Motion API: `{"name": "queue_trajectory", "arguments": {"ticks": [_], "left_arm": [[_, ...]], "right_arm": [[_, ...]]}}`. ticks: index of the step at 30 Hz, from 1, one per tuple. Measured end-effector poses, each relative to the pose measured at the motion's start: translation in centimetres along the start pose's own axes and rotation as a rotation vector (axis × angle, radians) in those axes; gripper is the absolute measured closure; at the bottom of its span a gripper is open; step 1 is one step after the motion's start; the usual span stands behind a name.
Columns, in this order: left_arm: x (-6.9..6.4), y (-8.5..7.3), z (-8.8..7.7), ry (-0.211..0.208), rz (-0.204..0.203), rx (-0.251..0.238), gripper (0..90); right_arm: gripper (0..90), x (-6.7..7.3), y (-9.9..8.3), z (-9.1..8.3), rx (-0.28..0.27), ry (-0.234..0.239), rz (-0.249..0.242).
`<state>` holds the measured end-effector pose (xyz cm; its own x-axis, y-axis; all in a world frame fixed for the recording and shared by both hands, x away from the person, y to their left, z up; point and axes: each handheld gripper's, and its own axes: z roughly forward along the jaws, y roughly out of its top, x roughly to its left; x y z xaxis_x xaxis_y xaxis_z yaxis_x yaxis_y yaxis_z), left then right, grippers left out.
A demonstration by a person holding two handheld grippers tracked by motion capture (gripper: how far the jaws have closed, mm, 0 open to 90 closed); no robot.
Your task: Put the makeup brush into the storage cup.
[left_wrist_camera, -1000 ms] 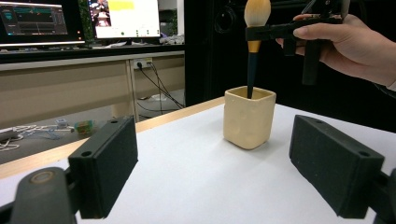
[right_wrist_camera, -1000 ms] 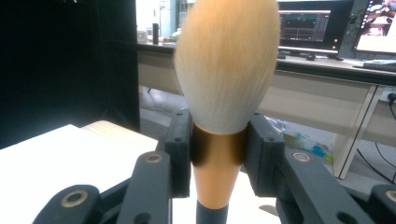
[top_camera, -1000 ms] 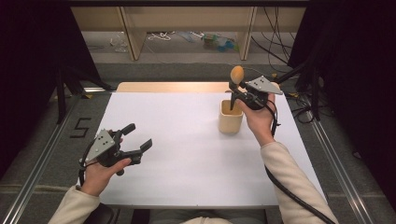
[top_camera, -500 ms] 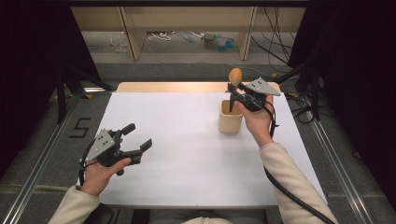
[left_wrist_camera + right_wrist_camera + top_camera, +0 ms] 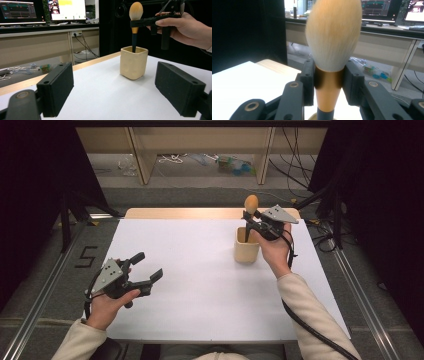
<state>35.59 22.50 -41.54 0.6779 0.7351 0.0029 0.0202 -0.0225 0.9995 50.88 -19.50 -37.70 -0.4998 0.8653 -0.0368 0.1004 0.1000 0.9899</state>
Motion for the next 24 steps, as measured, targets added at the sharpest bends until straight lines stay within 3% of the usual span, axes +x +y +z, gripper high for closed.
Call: {"name": "queue_trajectory", "arguments": {"ticks": [24], "left_arm": [[0.04,0.00,0.02,-0.002,0.016,0.002,15.0]], "right_arm": [[66.6,-0.23,-0.87,0.29,0.036,-0.007,0.008]]}}
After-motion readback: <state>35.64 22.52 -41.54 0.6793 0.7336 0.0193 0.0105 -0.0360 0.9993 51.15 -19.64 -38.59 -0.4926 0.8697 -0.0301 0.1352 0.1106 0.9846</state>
